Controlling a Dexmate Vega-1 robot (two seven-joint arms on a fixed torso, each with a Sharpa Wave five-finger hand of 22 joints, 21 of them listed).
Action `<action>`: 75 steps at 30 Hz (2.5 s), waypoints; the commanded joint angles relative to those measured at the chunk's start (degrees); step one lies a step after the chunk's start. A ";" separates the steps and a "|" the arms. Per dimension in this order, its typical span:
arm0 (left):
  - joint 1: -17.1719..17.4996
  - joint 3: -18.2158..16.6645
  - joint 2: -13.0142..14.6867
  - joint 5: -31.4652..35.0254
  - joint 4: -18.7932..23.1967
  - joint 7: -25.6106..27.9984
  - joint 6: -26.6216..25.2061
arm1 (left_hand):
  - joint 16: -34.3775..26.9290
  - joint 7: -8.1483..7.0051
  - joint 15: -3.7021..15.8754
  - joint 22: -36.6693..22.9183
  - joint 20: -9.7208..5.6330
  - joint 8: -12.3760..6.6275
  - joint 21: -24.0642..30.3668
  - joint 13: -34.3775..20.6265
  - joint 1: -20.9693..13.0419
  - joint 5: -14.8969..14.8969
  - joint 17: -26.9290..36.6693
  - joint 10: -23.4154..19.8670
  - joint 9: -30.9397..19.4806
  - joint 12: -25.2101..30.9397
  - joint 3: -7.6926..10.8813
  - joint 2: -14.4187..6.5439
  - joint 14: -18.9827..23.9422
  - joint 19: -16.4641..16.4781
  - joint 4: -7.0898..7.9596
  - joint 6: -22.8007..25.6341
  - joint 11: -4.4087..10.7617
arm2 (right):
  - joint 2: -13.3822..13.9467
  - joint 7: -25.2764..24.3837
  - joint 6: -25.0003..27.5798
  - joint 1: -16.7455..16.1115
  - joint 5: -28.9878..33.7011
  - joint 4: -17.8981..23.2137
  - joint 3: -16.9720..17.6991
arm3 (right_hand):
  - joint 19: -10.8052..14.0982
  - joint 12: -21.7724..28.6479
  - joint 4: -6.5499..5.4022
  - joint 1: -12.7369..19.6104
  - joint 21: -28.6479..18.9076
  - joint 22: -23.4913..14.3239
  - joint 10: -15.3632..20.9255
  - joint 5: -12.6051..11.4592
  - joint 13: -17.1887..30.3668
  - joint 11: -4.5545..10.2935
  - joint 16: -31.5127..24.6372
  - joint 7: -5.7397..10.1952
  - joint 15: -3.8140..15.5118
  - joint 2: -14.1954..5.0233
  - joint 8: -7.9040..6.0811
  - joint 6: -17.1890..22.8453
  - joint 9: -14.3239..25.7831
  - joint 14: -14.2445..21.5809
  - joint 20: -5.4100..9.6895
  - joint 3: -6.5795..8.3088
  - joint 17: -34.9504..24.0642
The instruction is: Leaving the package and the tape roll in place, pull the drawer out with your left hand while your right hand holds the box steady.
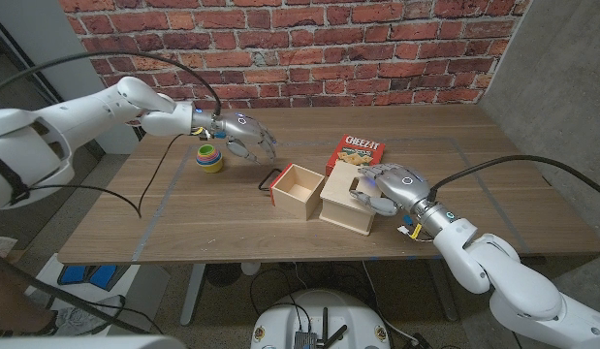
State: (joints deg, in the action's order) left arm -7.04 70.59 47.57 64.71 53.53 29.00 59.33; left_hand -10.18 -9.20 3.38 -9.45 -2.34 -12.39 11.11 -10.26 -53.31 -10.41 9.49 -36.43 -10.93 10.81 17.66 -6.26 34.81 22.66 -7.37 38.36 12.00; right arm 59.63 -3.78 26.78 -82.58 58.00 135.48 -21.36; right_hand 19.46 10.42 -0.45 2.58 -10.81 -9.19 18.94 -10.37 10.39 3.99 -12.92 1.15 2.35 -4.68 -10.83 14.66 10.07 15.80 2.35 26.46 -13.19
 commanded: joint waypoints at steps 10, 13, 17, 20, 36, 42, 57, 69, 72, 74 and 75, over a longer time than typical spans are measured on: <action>19.63 -20.40 7.21 -12.98 15.64 -12.92 -13.47 | 0.04 0.23 9.59 -0.37 -9.25 0.18 0.28 -0.09 1.13 0.03 0.13 -0.59 0.13 0.10 0.53 -0.21 0.71 0.85 -0.10 0.74 0.04 | -0.77 -1.75 -1.17 1.51 -3.45 -0.35 2.89 | 0.81 0.41 0.40 0.51 -0.35 -0.32 0.07 0.02 0.13 -0.14 -0.24 0.02 2.15 -2.55 -0.08 0.67 0.12 -0.30 2.58 0.11 -0.15; 22.51 -22.82 7.76 -14.92 17.81 -14.42 -15.68 | 0.05 0.23 9.58 -0.38 -9.24 0.21 0.29 -0.09 1.23 0.03 0.13 -0.60 0.14 0.10 0.56 -0.23 0.74 0.91 -0.13 0.73 0.04 | -0.76 -2.09 -1.20 1.29 -4.08 -0.28 3.42 | 0.92 0.38 0.40 0.47 -0.36 -0.32 0.02 0.02 0.13 -0.06 -0.24 0.04 2.12 -2.55 -0.07 0.65 0.12 -0.33 2.57 0.10 -0.17; 26.16 -25.91 8.34 -17.42 20.94 -16.29 -18.92 | 0.05 0.24 9.57 -0.38 -9.24 0.23 0.30 -0.09 1.36 0.03 0.13 -0.63 0.15 0.09 0.59 -0.25 0.78 0.98 -0.16 0.75 0.03 | -0.49 -2.39 -1.37 0.98 -4.85 -0.27 4.08 | 1.15 0.39 0.46 0.51 -0.41 -0.32 0.06 0.02 0.13 -0.20 -0.22 0.02 2.11 -2.54 -0.06 0.65 0.12 -0.41 2.50 0.12 -0.18; 28.78 -28.01 8.66 -19.27 23.27 -17.62 -21.20 | 0.06 0.25 9.57 -0.38 -9.24 0.24 0.31 -0.09 1.45 0.03 0.13 -0.63 0.16 0.08 0.62 -0.26 0.79 1.04 -0.18 0.78 0.03 | -0.46 -2.93 -1.92 1.05 -5.73 -0.63 4.47 | 1.32 0.37 0.48 0.51 -0.44 -0.32 0.02 0.02 0.13 -0.20 -0.17 0.08 2.10 -2.56 -0.02 0.57 0.12 -0.51 2.47 0.14 -0.18; 42.06 -37.37 9.48 -27.40 34.85 -21.00 -35.22 | 0.15 0.43 9.54 -0.38 -9.28 0.39 0.32 -0.08 1.94 0.02 0.10 -0.61 0.18 0.01 0.77 -0.28 0.75 1.26 -0.35 0.65 0.02 | -1.64 -6.55 -5.65 3.05 -13.24 -4.34 6.51 | 2.78 0.19 0.62 0.53 -0.73 -0.33 -0.45 0.00 0.13 -0.35 -0.01 0.27 1.86 -2.67 0.22 -0.08 0.10 -1.10 1.92 0.22 -0.26; 46.34 -40.01 8.90 -29.53 38.28 -19.97 -40.93 | 0.18 0.67 9.51 -0.39 -9.30 0.52 0.30 -0.08 2.20 0.01 0.09 -0.57 0.18 -0.02 0.85 -0.33 0.72 1.30 -0.39 0.41 0.02 | -1.87 -7.26 -7.29 4.45 -16.65 -5.71 7.26 | 3.56 0.08 0.65 0.52 -0.88 -0.33 -0.85 0.00 0.14 -0.43 0.09 0.37 1.71 -2.80 0.33 -0.49 0.10 -1.64 1.64 0.20 -0.38; 56.35 -45.00 4.74 -35.48 44.61 -12.11 -54.33 | 0.22 1.04 9.42 -0.39 -9.30 0.59 0.28 -0.08 2.73 -0.01 0.08 -0.55 0.17 -0.05 1.01 -0.45 0.68 1.45 -0.46 0.39 -0.02 | -2.35 -5.73 -9.73 9.02 -24.93 -8.77 7.27 | 4.64 0.02 0.62 0.44 -0.98 -0.34 -1.37 -0.03 0.14 -0.65 0.09 0.24 1.44 -2.92 0.36 -0.96 0.09 -1.97 1.17 0.22 -0.53; 61.19 -47.25 0.21 -42.60 46.82 -6.51 -59.80 | 0.46 2.12 9.21 -0.38 -8.79 1.12 0.36 -0.07 3.88 -0.03 -0.06 0.61 0.10 -0.42 1.38 -0.47 0.16 2.13 -0.72 -0.68 -0.26 | -3.96 -6.74 -10.73 12.18 -30.92 -11.76 6.10 | 4.76 -0.10 0.37 0.08 -0.62 -0.35 -2.26 -0.08 0.14 -1.33 0.26 0.07 1.06 -2.91 0.81 -3.14 0.04 -3.05 0.91 0.06 -0.85; 61.99 -47.57 -0.84 -44.13 46.91 -4.93 -59.95 | 0.49 2.14 9.18 -0.38 -8.54 1.21 0.35 -0.08 4.08 -0.03 -0.07 0.62 0.09 -0.37 1.43 -0.44 0.01 2.18 -0.77 -0.91 -0.21 | -4.10 -6.69 -10.46 12.80 -32.11 -12.04 5.82 | 4.74 -0.13 0.27 -0.06 -0.53 -0.35 -2.52 -0.08 0.14 -1.19 0.24 -0.38 1.02 -2.88 0.95 -3.83 0.02 -3.22 0.86 -0.03 -0.95; 62.58 -47.84 -1.28 -44.99 47.26 -4.16 -60.22 | 0.58 2.31 9.08 -0.39 -8.54 1.35 0.33 -0.08 4.44 0.00 -0.13 1.27 0.08 -0.54 1.45 -0.34 -0.28 2.24 -0.80 -1.26 -0.24 | -4.52 -6.96 -10.63 13.08 -33.46 -12.42 5.83 | 4.73 -0.13 0.21 -0.13 -0.49 -0.35 -2.62 -0.09 0.13 -1.25 0.25 -0.49 1.03 -2.88 0.98 -4.09 0.01 -3.33 0.85 -0.06 -1.00; 62.87 -48.00 -1.55 -45.53 47.31 -3.70 -60.16 | 0.65 2.42 9.07 -0.39 -8.39 1.38 0.29 -0.08 4.63 0.01 -0.15 1.44 0.08 -0.55 1.45 -0.25 -0.56 2.18 -0.83 -1.37 -0.36 | -4.74 -7.12 -10.42 13.24 -33.88 -12.53 5.74 | 4.72 -0.19 0.17 -0.18 -0.47 -0.35 -2.83 -0.09 0.13 -1.27 0.26 -0.49 1.03 -2.87 0.97 -4.17 0.00 -3.39 0.83 -0.07 -1.01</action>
State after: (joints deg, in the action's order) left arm 51.68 24.49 49.50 24.64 99.03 19.99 2.60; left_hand -9.87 -6.96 3.35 -9.74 -2.54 -11.08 11.10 -10.25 -49.24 -10.41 9.32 -35.51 -10.67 10.35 18.75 -6.57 34.81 24.51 -8.15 37.56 11.83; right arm 56.26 -10.20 16.73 -71.71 29.82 124.93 -14.99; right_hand 23.85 10.42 0.03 2.58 -11.31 -9.49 16.56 -10.39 10.40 2.89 -12.64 0.68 2.18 -4.68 -9.93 10.86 10.07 12.67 2.67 26.45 -14.00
